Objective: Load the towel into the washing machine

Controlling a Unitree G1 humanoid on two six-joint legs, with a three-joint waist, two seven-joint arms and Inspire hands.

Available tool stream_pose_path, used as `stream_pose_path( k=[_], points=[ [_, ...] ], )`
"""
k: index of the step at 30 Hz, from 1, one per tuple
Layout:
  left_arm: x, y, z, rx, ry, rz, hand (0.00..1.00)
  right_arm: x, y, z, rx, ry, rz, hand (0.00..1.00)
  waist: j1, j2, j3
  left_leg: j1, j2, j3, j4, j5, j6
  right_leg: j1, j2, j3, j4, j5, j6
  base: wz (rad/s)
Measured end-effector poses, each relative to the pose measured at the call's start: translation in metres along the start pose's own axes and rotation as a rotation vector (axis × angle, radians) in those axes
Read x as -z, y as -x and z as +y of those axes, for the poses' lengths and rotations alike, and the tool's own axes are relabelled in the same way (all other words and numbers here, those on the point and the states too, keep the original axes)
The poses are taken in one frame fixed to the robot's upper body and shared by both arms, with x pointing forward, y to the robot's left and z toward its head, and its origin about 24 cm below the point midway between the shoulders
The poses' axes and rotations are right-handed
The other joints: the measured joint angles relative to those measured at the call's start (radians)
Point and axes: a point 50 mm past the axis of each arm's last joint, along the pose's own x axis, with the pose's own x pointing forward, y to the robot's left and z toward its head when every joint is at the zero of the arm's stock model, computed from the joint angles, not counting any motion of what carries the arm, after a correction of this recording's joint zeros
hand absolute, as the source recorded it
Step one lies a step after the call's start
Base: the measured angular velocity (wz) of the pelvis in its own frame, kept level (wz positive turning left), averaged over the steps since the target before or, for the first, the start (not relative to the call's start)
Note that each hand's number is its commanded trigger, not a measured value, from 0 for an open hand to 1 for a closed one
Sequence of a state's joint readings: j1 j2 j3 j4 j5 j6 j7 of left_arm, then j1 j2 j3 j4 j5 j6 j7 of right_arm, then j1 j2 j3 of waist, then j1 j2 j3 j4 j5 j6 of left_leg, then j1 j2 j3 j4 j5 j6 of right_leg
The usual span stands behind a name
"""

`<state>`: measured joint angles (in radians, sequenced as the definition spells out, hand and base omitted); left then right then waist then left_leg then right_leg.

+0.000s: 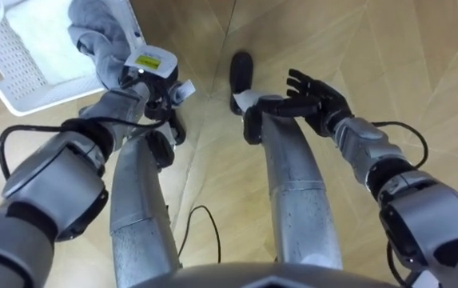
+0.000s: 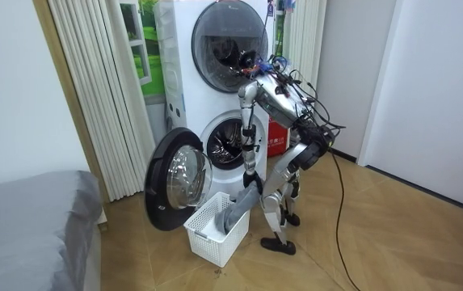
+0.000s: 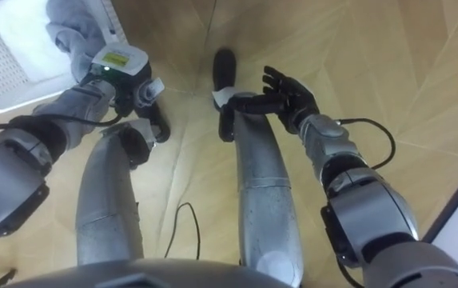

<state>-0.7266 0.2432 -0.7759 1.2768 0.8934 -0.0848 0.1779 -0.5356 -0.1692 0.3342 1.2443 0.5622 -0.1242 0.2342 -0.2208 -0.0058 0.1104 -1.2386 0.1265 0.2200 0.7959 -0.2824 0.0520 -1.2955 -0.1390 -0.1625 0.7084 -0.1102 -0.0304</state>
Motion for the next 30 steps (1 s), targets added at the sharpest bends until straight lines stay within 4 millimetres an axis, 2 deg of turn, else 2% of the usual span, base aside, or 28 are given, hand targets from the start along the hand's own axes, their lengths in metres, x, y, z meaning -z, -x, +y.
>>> stream_pose_path(
  k=[6, 9, 12, 15, 20, 26, 30],
  points=[
    [-0.002, 0.000, 0.000, -0.015, 0.011, -0.002, 1.00, -0.001, 0.000, 0.000, 0.009, -0.008, -0.013, 0.00, -0.005, -0.002, -0.0007, 0.012, -0.001, 0.005, 0.002, -0.001, 0.002, 0.013, -0.003, 0.000, 0.001, -0.002, 0.003, 0.00],
    [-0.004, 0.001, -0.005, -0.032, 0.043, -0.008, 1.00, 0.002, 0.001, 0.000, 0.013, 0.040, 0.005, 0.00, -0.004, -0.003, -0.0012, 0.056, -0.003, 0.011, 0.004, -0.001, 0.002, 0.052, -0.003, 0.001, 0.000, -0.005, 0.003, 0.00],
    [-0.007, 0.003, -0.007, -0.068, 0.103, -0.021, 1.00, 0.008, 0.002, 0.001, 0.010, 0.078, 0.021, 0.00, -0.005, -0.003, -0.0012, 0.107, 0.000, 0.007, -0.004, -0.001, 0.001, 0.111, 0.001, -0.007, -0.017, -0.005, 0.003, 0.00],
    [-0.018, 0.005, -0.014, -0.102, 0.191, -0.055, 1.00, 0.024, 0.007, -0.002, 0.018, 0.110, 0.061, 0.00, 0.003, -0.003, -0.0011, 0.207, 0.001, 0.012, -0.034, -0.005, 0.001, 0.209, 0.003, -0.006, -0.042, -0.003, 0.007, -0.01],
    [-0.025, 0.005, -0.009, -0.183, 0.352, -0.065, 1.00, 0.042, 0.013, -0.003, 0.024, 0.119, 0.105, 0.00, 0.004, -0.002, -0.0004, 0.327, 0.001, 0.017, -0.074, -0.005, 0.001, 0.332, 0.003, -0.015, -0.080, 0.000, 0.012, -0.01],
    [-0.028, 0.006, 0.015, -0.364, 0.617, -0.063, 1.00, 0.047, 0.015, -0.004, 0.047, 0.140, 0.104, 0.00, 0.060, 0.009, 0.0002, 0.410, 0.000, 0.020, -0.109, -0.004, 0.000, 0.415, 0.002, -0.028, -0.114, 0.002, 0.017, -0.02],
    [-0.034, 0.008, 0.019, -0.413, 0.840, -0.067, 1.00, 0.043, 0.014, 0.000, 0.022, 0.212, 0.088, 0.00, 0.090, 0.013, -0.0019, 0.448, -0.003, 0.027, -0.129, -0.003, -0.001, 0.446, 0.000, -0.029, -0.122, 0.000, 0.022, 0.02]
  ],
)
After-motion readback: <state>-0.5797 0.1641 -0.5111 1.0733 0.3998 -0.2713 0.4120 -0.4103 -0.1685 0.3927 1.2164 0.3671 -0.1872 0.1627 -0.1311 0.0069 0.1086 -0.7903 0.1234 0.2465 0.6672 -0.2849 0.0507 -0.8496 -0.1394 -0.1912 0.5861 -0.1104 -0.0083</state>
